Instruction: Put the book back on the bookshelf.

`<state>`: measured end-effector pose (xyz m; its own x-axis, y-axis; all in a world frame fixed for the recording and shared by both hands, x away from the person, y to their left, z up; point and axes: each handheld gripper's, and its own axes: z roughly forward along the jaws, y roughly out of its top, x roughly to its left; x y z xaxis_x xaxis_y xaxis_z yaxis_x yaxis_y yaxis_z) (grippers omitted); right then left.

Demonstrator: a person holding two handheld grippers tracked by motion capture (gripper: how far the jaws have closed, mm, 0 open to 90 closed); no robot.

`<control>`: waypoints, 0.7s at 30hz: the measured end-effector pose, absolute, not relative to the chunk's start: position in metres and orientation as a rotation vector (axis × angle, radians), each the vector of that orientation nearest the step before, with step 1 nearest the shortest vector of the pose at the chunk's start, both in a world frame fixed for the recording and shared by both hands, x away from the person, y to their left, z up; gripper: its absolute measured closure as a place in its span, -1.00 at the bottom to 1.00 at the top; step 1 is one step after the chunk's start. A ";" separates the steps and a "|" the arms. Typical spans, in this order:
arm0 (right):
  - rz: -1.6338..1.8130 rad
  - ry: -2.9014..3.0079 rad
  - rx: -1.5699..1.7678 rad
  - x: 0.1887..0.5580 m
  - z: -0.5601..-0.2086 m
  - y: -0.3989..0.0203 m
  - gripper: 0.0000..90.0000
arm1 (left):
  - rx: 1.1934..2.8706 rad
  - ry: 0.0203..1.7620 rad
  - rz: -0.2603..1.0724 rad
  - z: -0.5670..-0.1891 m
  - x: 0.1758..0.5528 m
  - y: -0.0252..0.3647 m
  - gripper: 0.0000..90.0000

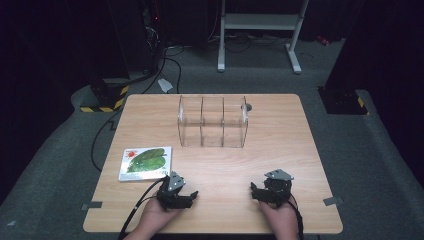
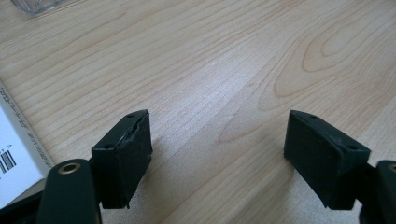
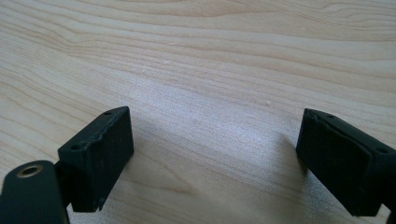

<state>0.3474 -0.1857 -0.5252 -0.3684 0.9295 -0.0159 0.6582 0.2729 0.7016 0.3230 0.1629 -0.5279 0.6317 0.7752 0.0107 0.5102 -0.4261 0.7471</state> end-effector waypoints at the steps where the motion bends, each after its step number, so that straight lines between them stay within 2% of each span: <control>1: 0.856 2.121 1.433 0.347 -0.525 -0.186 -0.75 | 2.119 1.001 0.464 -0.528 0.323 0.163 -0.47; 21: 0.861 2.109 1.440 0.346 -0.525 -0.186 -0.70 | 2.142 0.975 0.447 -0.526 0.320 0.168 -0.40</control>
<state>0.3455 -0.1864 -0.5251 -0.3587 0.9334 -0.0138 0.6571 0.2630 0.7064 0.3198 0.1677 -0.5261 0.6525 0.7577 0.0130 0.5043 -0.4470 0.7389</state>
